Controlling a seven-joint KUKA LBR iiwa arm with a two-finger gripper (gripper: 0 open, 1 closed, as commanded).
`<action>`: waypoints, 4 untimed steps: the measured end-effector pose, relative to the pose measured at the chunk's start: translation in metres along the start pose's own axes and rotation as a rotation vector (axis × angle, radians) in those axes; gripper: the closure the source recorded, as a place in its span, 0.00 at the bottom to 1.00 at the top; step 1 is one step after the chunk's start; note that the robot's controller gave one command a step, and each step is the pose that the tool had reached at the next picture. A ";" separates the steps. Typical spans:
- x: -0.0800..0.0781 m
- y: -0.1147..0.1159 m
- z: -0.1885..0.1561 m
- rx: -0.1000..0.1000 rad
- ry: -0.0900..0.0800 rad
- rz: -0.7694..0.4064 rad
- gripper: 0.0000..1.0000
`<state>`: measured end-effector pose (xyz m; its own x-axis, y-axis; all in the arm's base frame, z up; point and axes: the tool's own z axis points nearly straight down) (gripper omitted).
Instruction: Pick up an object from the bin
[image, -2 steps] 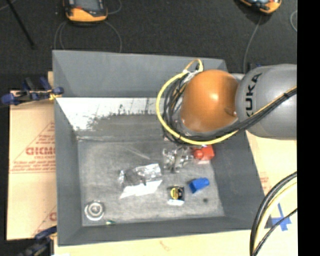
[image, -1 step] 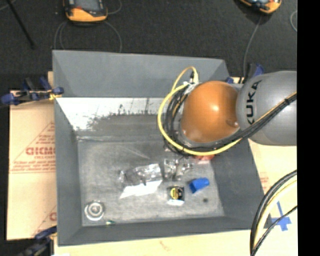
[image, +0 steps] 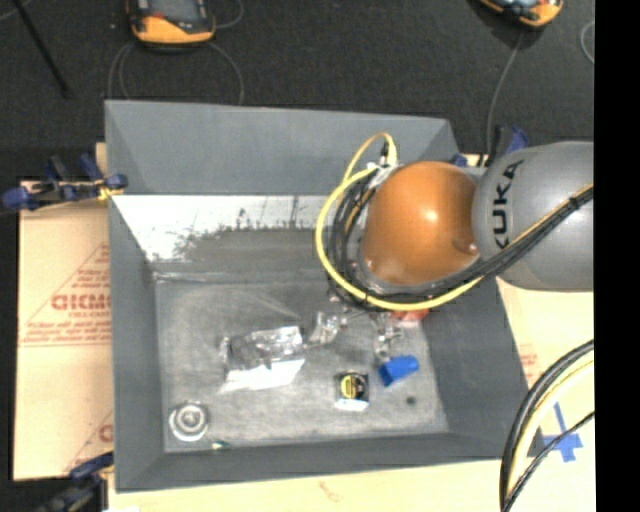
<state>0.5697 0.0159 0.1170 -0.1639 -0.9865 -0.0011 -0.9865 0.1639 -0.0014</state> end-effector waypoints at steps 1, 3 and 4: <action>0.066 -0.007 0.020 -0.001 0.002 -0.280 0.00; 0.090 0.018 0.036 0.002 0.000 -0.239 0.00; 0.090 0.018 0.036 0.002 -0.001 -0.240 1.00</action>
Offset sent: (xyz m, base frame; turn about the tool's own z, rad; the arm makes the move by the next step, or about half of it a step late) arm -0.0039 -0.0629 -0.0205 -0.2857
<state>0.5375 -0.0695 0.0810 0.0756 -0.9971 -0.0014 -0.9971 -0.0756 -0.0037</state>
